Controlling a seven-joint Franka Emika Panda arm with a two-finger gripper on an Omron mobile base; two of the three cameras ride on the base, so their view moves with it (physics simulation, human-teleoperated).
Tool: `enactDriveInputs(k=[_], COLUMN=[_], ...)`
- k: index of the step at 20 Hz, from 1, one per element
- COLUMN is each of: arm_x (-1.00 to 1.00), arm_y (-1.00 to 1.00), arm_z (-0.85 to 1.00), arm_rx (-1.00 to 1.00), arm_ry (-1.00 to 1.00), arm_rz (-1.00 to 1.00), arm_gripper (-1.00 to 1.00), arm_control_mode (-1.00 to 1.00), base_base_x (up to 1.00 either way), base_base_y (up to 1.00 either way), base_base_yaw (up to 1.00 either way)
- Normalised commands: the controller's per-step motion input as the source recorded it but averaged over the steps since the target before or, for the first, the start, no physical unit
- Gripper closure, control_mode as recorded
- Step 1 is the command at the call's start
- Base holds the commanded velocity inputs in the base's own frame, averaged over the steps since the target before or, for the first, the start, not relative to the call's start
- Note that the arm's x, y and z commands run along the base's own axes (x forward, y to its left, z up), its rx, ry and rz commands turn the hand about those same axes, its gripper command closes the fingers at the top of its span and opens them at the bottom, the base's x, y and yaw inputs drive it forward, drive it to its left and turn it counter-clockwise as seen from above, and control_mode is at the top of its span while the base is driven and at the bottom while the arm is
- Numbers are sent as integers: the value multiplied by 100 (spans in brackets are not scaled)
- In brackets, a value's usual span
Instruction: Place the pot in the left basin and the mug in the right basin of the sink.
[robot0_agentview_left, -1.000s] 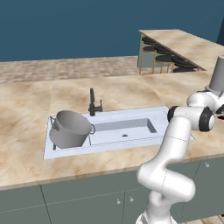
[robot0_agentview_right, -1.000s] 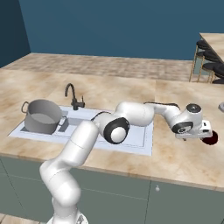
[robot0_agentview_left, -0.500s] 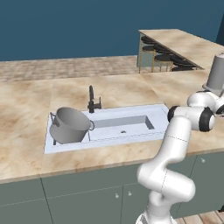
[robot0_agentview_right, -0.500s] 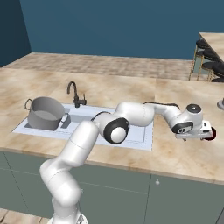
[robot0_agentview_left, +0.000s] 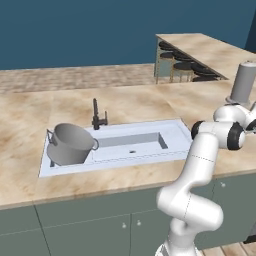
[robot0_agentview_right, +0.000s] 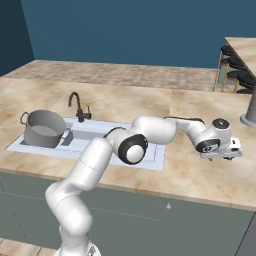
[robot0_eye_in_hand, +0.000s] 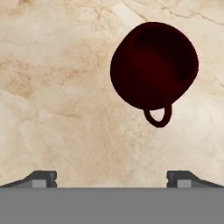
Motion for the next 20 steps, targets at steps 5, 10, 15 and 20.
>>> enactDriveInputs(k=[5, 10, 15, 20], arm_x=[0, 0, 0, 0], arm_y=[0, 0, 0, 0], arm_z=[0, 0, 0, 0], arm_rx=[0, 0, 0, 0], arm_ry=[0, 0, 0, 0], arm_rz=[0, 0, 0, 0], arm_gripper=[-100, -100, -100, -100], arm_control_mode=[100, 100, 100, 100], base_base_x=[0, 0, 0, 0], base_base_y=[-53, -51, -45, -40], base_base_yaw=[0, 0, 0, 0])
